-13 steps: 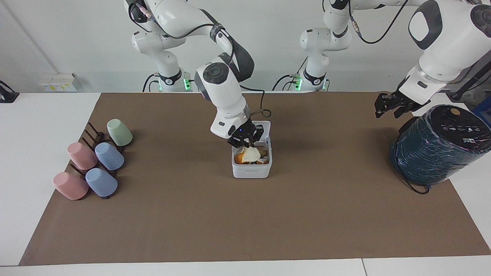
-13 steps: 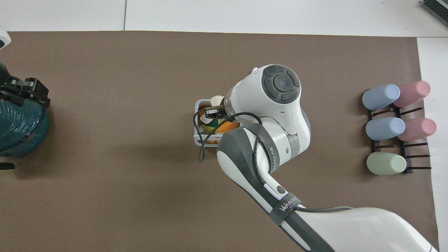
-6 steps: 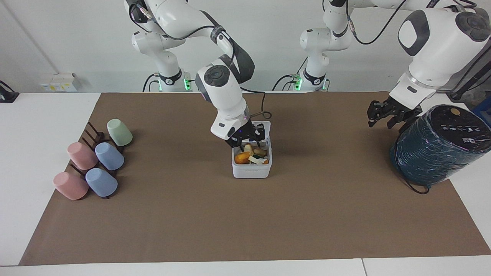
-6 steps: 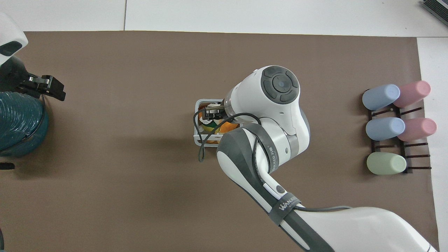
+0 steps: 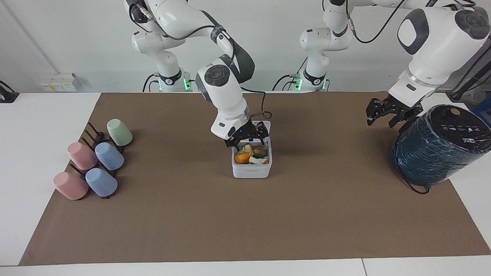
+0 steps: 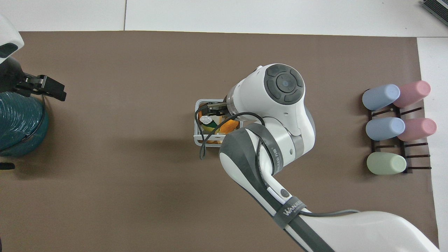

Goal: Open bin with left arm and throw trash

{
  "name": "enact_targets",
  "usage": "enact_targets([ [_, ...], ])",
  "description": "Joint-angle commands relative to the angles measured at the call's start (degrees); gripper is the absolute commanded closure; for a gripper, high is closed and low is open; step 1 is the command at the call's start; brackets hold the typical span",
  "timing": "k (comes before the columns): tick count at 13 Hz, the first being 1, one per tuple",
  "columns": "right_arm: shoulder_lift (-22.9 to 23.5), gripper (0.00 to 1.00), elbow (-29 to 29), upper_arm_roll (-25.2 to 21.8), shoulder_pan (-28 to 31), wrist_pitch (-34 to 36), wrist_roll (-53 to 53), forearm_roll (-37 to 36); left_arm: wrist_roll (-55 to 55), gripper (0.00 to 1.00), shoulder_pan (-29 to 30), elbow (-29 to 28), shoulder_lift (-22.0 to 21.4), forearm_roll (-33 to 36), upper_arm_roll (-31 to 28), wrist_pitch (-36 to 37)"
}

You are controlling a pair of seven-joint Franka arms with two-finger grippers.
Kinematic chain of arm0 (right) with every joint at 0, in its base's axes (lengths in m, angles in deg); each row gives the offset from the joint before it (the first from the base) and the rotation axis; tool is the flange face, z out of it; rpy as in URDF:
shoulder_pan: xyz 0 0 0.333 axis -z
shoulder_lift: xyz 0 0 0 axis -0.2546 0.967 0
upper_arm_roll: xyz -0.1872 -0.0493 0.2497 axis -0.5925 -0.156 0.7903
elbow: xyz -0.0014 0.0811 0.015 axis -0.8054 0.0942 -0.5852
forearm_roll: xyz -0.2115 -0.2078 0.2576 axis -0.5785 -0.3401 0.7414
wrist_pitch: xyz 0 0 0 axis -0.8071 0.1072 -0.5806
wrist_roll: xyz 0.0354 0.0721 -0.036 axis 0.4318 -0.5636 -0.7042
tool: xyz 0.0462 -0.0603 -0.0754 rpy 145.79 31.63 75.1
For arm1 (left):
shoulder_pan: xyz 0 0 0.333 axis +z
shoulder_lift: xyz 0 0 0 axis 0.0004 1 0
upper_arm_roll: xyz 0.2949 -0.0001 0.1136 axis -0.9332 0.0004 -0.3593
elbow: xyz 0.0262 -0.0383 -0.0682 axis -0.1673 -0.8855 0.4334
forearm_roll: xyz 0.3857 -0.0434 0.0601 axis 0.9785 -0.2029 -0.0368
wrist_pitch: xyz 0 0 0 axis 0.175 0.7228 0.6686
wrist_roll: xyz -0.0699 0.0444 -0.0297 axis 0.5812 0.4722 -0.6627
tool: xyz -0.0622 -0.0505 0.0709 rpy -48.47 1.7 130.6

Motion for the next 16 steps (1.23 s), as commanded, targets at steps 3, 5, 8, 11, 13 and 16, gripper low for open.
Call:
enact_targets([
  [3,-4.36,0.0,0.51,0.08,7.95,0.49,2.19,-13.17,-0.88,0.0,-0.1,-2.26,-2.1,0.0,-0.42,-1.79],
  [5,-6.38,0.0,0.51,0.26,12.35,2.85,1.84,-13.54,-1.06,0.0,-0.02,-2.34,-2.45,0.0,-0.42,-1.88],
  [8,-9.1,0.0,0.51,0.26,16.14,7.69,0.61,-13.54,-1.06,0.0,0.07,-2.35,-2.54,0.0,-0.33,-2.59],
  [11,-11.56,0.0,0.6,0.17,18.95,12.09,-0.35,-13.54,-0.97,0.0,-0.02,-2.26,-2.63,0.0,-0.42,-2.94],
  [13,-13.67,0.0,0.51,-2.88,18.36,16.64,-5.43,-13.45,-0.97,0.0,0.16,-2.43,-2.72,0.0,-0.42,-2.85],
  [16,-17.71,0.0,0.51,-7.91,18.17,22.89,-13.6,-12.39,-0.97,0.0,0.25,-2.52,-2.9,0.0,-0.51,-2.85],
])
